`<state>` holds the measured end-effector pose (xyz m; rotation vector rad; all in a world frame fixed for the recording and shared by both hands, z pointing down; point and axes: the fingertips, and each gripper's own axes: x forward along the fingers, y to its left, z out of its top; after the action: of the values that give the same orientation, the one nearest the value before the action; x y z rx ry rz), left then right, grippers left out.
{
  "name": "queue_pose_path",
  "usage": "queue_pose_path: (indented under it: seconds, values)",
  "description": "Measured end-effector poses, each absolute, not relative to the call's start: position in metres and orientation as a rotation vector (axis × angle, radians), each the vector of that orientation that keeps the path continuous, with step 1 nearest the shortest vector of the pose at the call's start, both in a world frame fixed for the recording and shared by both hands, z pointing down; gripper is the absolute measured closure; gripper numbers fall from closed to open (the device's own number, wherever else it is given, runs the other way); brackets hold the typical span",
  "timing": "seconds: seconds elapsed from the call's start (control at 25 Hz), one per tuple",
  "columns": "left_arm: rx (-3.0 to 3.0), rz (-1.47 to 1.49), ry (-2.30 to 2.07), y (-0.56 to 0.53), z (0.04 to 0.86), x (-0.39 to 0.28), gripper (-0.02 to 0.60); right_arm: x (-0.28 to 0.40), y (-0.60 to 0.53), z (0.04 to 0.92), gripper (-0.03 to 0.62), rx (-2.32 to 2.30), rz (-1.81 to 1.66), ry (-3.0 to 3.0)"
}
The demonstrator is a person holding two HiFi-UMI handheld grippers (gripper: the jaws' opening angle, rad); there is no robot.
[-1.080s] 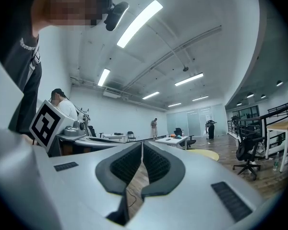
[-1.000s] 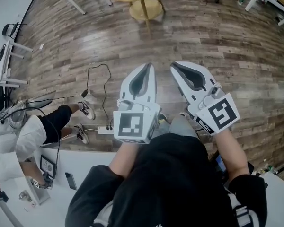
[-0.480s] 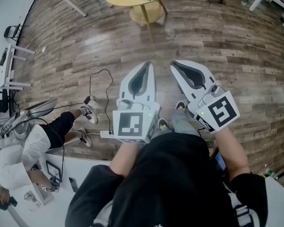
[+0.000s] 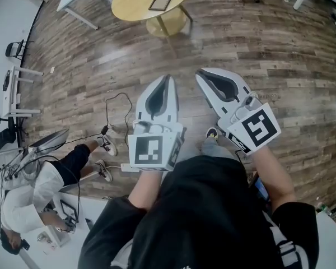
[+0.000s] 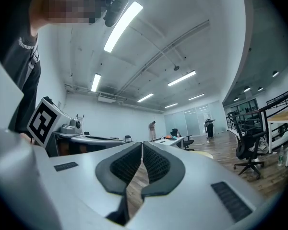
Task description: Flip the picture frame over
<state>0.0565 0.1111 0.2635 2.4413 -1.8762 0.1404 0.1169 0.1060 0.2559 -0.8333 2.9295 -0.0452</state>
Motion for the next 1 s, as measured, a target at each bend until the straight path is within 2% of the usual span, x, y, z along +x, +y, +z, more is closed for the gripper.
queue_pose_path:
  seconds: [0.56,1.0]
  values:
    - [2.417,0.2,-1.9,0.056,0.272,0.042,0.558,0.104,0.045,0.267,0.571,-0.82,-0.108,2.929]
    - [2.41,0.128,-1.854,-0.035,0.279,-0.032,0.558,0.023,-0.041,0.274,0.571,-0.844,-0.083,2.977]
